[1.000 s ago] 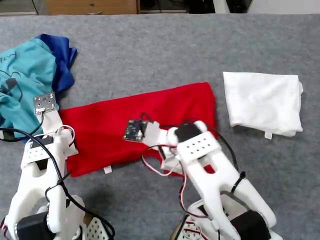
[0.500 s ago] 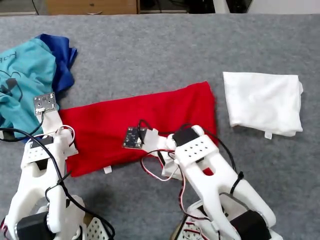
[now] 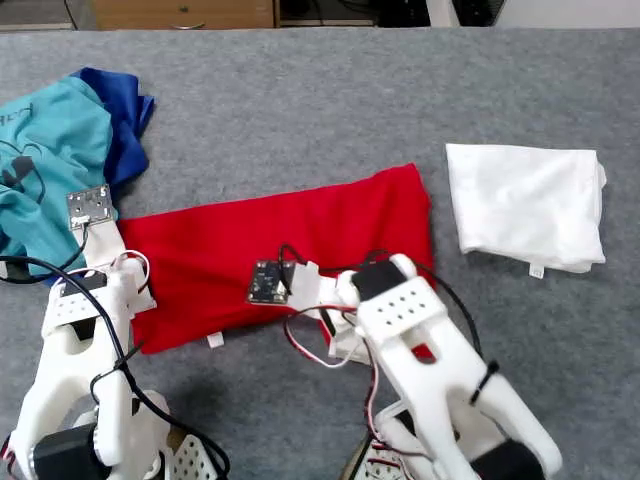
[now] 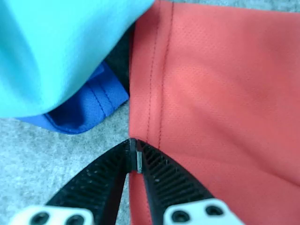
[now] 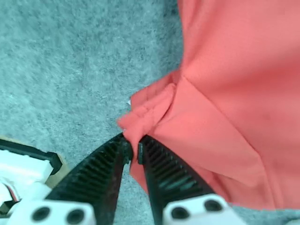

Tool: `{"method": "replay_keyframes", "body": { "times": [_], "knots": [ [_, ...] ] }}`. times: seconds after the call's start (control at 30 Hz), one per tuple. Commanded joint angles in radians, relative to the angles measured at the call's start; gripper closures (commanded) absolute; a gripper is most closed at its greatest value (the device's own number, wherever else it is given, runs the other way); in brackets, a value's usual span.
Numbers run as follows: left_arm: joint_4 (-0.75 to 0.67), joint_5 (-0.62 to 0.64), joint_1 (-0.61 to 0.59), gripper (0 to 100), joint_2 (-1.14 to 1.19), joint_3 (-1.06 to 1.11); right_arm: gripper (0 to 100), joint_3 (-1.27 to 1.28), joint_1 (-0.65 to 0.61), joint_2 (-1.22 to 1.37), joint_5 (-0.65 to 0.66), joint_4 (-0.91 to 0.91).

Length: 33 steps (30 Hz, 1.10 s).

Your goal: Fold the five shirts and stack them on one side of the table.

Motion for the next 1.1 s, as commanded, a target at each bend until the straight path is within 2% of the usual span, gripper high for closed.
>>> {"method": "replay_keyframes", "body": {
  "times": [0.0, 0.23, 0.33, 0.43, 0.57, 0.7, 0.77, 0.83, 0.93, 1.07],
  "knots": [
    [-0.014, -0.006, -0.011, 98, 0.002, -0.046, 99.6, 0.005, 0.018, -0.088, 0.012, 0.032],
    [-0.012, -0.006, -0.011, 98, 0.002, -0.046, 98.3, 0.079, 0.042, -0.101, 0.014, 0.002],
    [-0.012, -0.006, -0.011, 98, 0.002, -0.046, 86.7, 0.084, 0.076, -0.108, 0.072, 0.029],
    [-0.009, -0.017, -0.008, 98, 0.002, -0.046, 72.8, 0.016, 0.125, -0.11, 0.143, 0.14],
    [-0.008, -0.066, -0.005, 98, 0.002, -0.041, 66.2, -0.165, 0.185, -0.17, 0.155, 0.284],
    [0.003, -0.063, -0.005, 98, -0.007, -0.046, 67.8, -0.306, 0.196, -0.232, 0.152, 0.308],
    [0.069, -0.063, -0.011, 98, -0.008, -0.095, 79.7, -0.335, 0.24, -0.213, 0.144, 0.264],
    [0.193, -0.061, -0.015, 98, -0.008, -0.21, 99.8, -0.334, 0.308, -0.154, 0.084, 0.121],
    [0.344, -0.017, -0.002, 98, 0.001, -0.41, 92.1, -0.331, 0.352, 0.002, 0.025, -0.018],
    [0.39, 0.017, 0.074, 98, 0.03, -0.454, 99.7, -0.331, 0.355, 0.222, -0.034, -0.155]
  ]
}}
